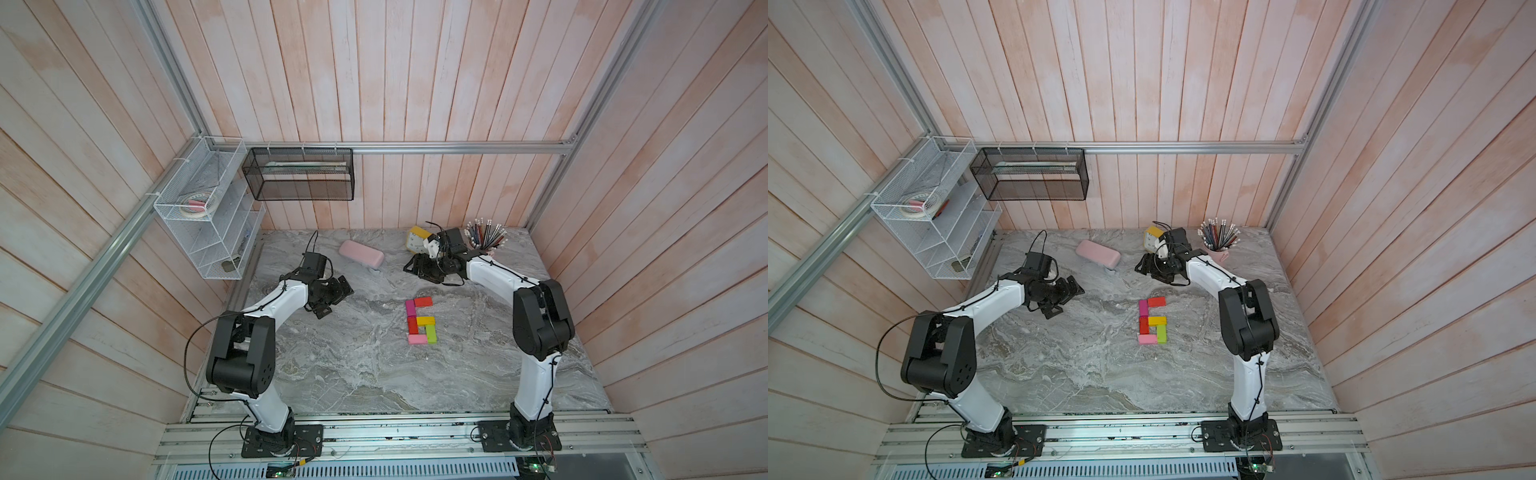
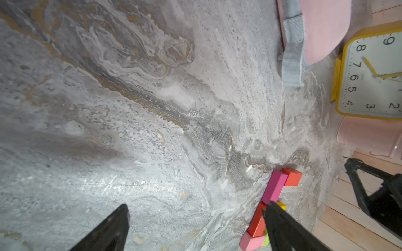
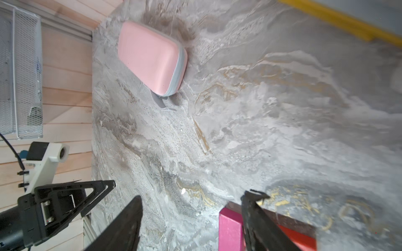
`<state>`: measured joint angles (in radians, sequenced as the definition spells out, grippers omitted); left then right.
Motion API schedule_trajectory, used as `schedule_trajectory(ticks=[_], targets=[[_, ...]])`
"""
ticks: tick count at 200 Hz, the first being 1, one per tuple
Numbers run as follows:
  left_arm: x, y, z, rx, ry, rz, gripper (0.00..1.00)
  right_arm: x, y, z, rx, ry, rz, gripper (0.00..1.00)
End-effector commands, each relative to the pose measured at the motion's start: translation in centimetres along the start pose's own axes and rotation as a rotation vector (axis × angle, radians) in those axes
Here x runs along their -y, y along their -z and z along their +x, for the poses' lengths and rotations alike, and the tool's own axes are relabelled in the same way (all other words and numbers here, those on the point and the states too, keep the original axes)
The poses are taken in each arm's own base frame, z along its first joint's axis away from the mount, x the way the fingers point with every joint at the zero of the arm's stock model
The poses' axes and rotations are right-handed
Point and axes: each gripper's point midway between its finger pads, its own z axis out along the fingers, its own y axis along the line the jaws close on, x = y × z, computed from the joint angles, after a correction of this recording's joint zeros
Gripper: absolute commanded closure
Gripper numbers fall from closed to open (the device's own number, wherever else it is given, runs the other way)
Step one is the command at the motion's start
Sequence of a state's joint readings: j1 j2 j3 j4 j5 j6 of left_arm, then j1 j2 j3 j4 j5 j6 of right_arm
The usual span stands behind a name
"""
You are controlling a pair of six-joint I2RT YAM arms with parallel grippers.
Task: Assemble the number 6 with building blocks
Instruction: Adjust the building block at the center of the board.
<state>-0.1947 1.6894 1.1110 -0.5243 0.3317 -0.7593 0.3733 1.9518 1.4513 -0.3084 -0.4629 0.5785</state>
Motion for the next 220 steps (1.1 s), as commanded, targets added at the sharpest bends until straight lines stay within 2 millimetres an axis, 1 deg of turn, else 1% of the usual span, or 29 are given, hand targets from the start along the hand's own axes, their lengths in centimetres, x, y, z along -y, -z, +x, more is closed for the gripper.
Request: schedule_trajectory(ticks=[1,12,31,96,167,220], targets=[[-0.4,0.3,0.0,0.022,-0.022,-0.006,0.02,3.5,0.7,1.1,0.007,-0.039,0.078,0.27],[-0.3,0.2,0.1,0.017,-0.022,-0.003,0.02,4.3,1.1,1.6,0.004,-0.053,0.094,0.27],[-0.4,0.2,0.1,0.018,-0.021,-0.004,0.02,5.0,1.4,2.3,-0.007,-0.053,0.110,0.27],[-0.3,0.1,0.0,0.016,-0.020,-0.004,0.02,6.9,0.4,4.3,-0.073,-0.092,0.156,0.27],[-0.3,0.1,-0.1,0.017,-0.015,-0.007,0.02,7.8,-0.6,5.8,-0.139,-0.097,0.179,0.28],[-0.4,-0.1,-0.1,0.015,-0.013,-0.010,0.02,7.8,-1.1,6.7,-0.167,-0.079,0.192,0.28]])
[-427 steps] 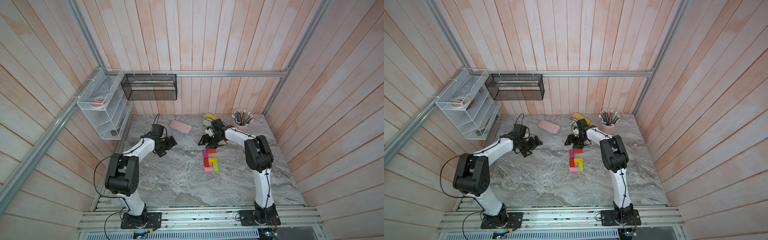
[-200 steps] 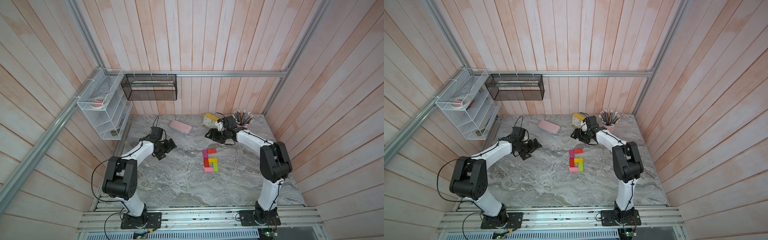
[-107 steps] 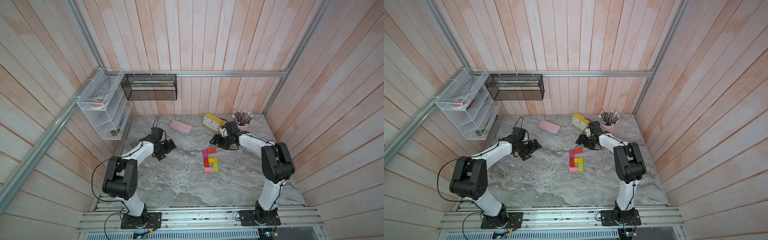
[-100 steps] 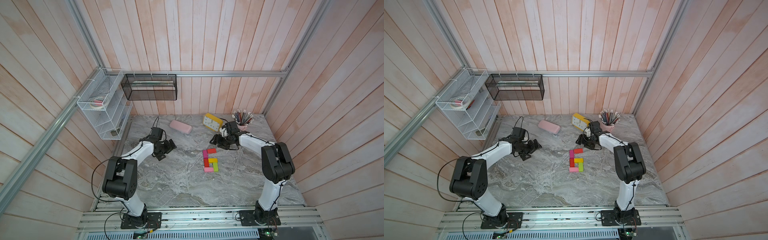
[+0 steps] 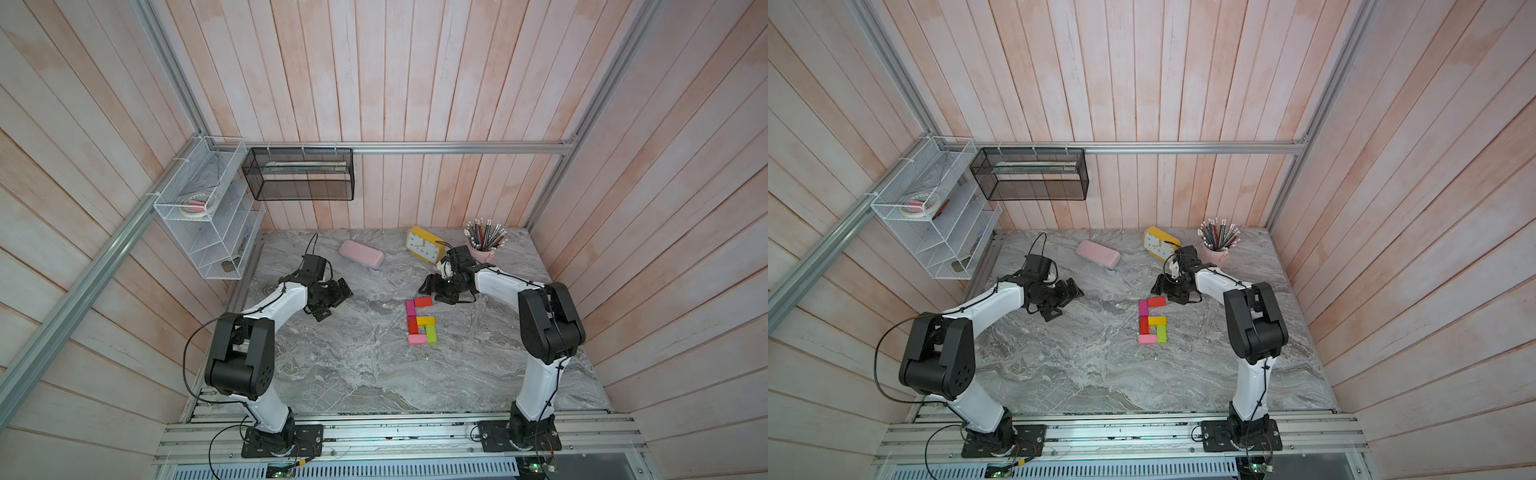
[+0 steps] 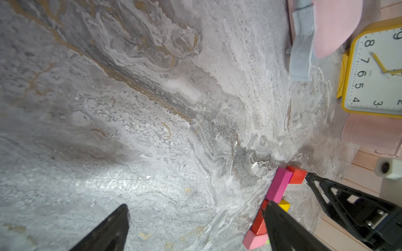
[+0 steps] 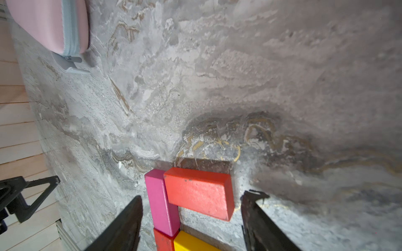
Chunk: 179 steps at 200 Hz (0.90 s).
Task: Assemble the number 6 with building blocks
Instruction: Adjust the building block at the center of the board.
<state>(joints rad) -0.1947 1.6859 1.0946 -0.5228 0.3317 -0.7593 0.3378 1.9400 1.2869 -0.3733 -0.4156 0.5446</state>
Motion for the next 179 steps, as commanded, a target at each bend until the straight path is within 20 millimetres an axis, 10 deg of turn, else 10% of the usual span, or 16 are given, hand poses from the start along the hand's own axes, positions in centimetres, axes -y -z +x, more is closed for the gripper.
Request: schedule_trajectory(ticks=[1,179], targets=[[0.1,0.1,-0.5,0.023,-0.017,-0.002,0.02,0.9,-1.0,1.2,-0.044,0.007,0.039,0.28],[0.0,-0.2,-0.4,0.016,-0.017,-0.004,0.02,-0.9,-1.5,0.7,-0.052,0.028,-0.026,0.28]])
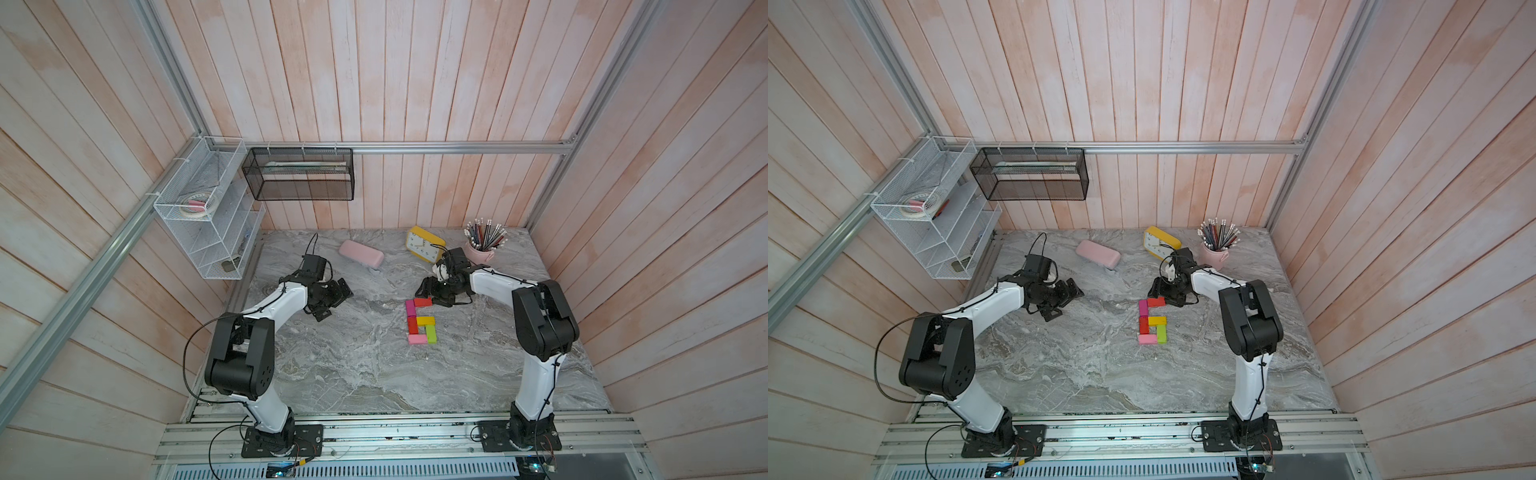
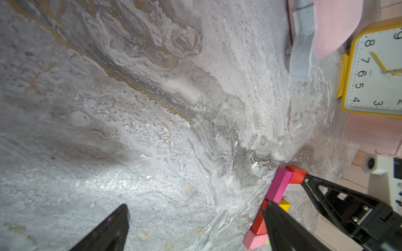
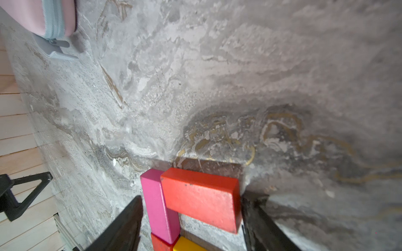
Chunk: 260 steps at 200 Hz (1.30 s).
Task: Assemble the number 6 with building blocks
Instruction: Adjust the building block at the center of the board.
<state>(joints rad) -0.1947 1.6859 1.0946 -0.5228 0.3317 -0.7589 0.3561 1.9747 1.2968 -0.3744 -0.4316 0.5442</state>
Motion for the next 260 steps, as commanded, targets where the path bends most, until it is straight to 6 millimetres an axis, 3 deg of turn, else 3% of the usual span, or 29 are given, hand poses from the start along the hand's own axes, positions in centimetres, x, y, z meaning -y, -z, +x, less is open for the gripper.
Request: schedule_trajectory(ticks=[1,74,120,207,239,260], targets=[[0.0,-0.2,-0.5,0.016,-0.016,-0.003,0.02,-0.7,-0.3,-0.1,-0.014,0.024,-0.021,0.28],[0.1,-0.3,-0.5,0.014,-0.018,-0.002,0.02,-0.5,0.0,-0.4,0.003,0.028,0.010,0.28],[-0.1,-0.3,-0.5,0.013,-0.021,-0.009,0.02,0.4,1.8,-1.0,0.064,0.024,0.097,0.28],[0.0,-0.5,-0.5,0.005,-0.016,-0.010,0.02,0.1,3.6,4.0,-0.006,0.049,0.093,0.28],[-0.7,-0.7,1.3,-0.047,-0.004,-0.011,0.02,1.3,4.5,4.9,0.024,0.007,0.125,0.28],[-0.7,-0.9,3.8,-0.105,0.023,0.029,0.02,2.1,5.1,4.9,0.050,-0.050,0.131,0.27]])
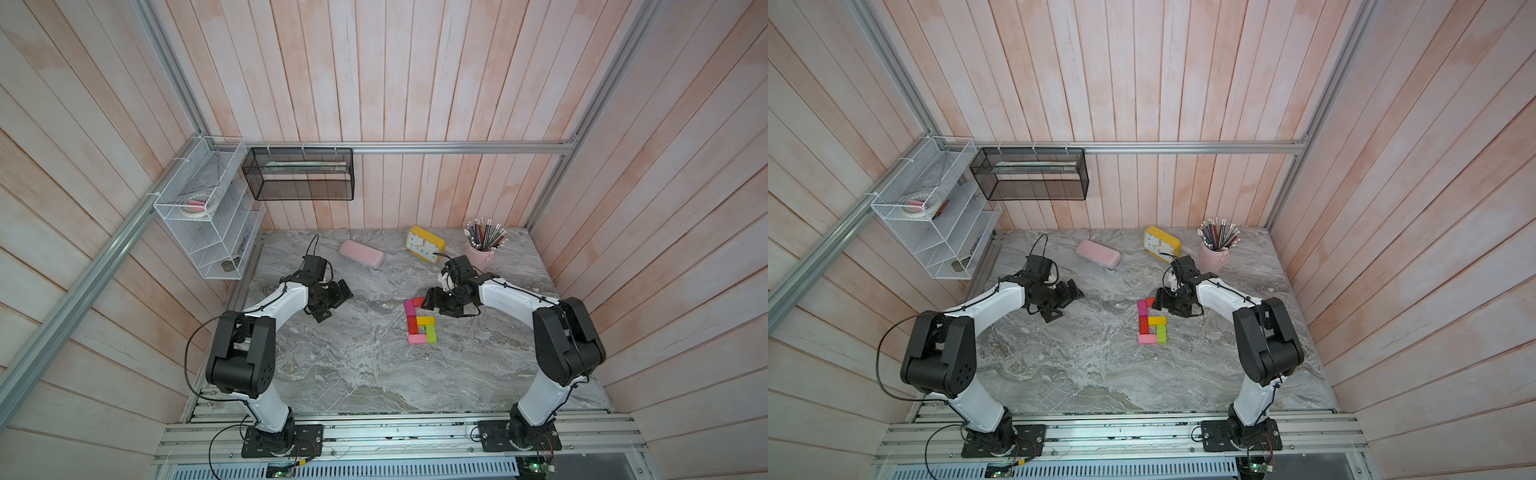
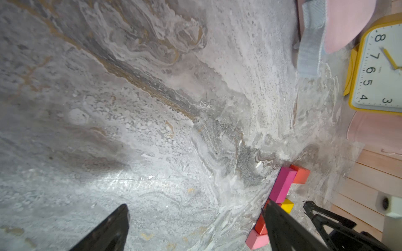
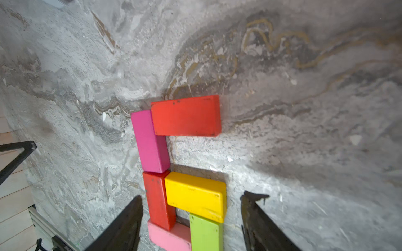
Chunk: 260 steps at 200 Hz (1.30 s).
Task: Assemble the number 6 with building blocks
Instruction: Adjust the building block at the center of the board.
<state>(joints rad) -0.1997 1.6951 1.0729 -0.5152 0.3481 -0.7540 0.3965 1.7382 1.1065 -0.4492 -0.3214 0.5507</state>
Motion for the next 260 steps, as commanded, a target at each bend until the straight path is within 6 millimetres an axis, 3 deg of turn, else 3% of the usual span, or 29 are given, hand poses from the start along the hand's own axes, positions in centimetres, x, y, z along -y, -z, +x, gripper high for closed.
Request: schedule_trajectory(ticks=[1,40,106,182,260], targets=[[-0.2,-0.4,3.1,-0.078,0.026,0.034,0.02,1.2,1.0,0.1,0.033,-0.072,0.031,0.27],[1.8,-0.5,8.0,-0.195,0.095,0.177,0.02,3.1,2.5,-0.4,0.101,-0.179,0.024,0.27],[3.8,-1.8,11.5,-0.282,0.100,0.248,0.02,5.2,5.1,-1.3,0.159,-0.234,0.036,0.27],[7.1,-4.4,11.9,-0.290,0.089,0.321,0.02,6.6,7.2,-0.4,0.186,-0.265,0.041,0.27],[9.7,-6.2,12.9,-0.355,0.066,0.339,0.02,7.4,7.9,-0.5,0.194,-0.275,0.048,0.27]])
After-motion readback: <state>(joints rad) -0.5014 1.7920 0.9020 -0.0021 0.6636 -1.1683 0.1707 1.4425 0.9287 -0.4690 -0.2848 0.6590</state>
